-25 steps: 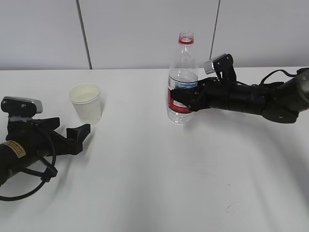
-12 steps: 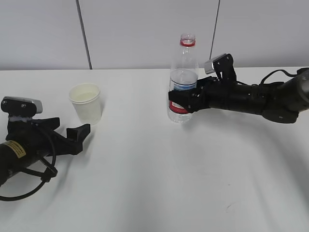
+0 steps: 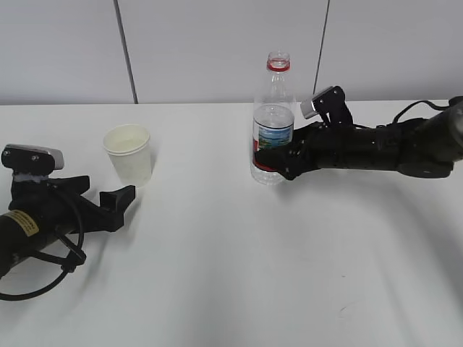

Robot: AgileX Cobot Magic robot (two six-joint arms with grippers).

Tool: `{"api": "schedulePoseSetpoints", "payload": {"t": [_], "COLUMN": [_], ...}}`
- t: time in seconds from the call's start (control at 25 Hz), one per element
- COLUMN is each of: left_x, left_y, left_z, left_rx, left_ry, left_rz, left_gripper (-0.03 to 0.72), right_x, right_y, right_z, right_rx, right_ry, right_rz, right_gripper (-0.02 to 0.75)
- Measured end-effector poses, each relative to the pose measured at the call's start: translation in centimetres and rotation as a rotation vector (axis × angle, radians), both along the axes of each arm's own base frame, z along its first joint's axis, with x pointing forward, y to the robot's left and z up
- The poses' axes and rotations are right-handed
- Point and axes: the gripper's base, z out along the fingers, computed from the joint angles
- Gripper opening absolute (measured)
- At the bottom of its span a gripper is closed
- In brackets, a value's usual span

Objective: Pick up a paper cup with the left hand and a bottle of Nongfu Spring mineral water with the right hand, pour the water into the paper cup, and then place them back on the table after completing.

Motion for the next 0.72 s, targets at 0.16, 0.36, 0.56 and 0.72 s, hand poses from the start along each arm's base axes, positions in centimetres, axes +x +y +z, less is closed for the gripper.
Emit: {"api": "schedulePoseSetpoints", "payload": {"t": [0.16, 0.36, 0.56, 0.72], "left_x": [0.0, 0.0, -0.03, -0.06], "left_y": [0.0, 0.0, -0.06, -0.12], "left_z": [0.0, 0.0, 0.0, 0.0], "left_rx": [0.0, 0.0, 0.001, 0.002], "left_ry": [0.0, 0.0, 0.0, 0.0], "left_rz": [0.0, 0.0, -0.009, -0.017], "left_gripper": [0.584, 0.584, 0.584, 0.584], "right_x": [-0.03, -0.2, -0.37, -0.41], "right_y": [-0.22, -0.43, -0.61, -0.71], "right_z": [0.24, 0.66, 0.91, 0.9], "right_rx": [-0.043, -0.098, -0.145, -0.157], "right_ry": [0.021, 0.044, 0.063, 0.079], "right_rz": [-0.012, -0.009, -0.004, -0.012], "right_gripper": [0.637, 0.592, 0.559, 0.554]}}
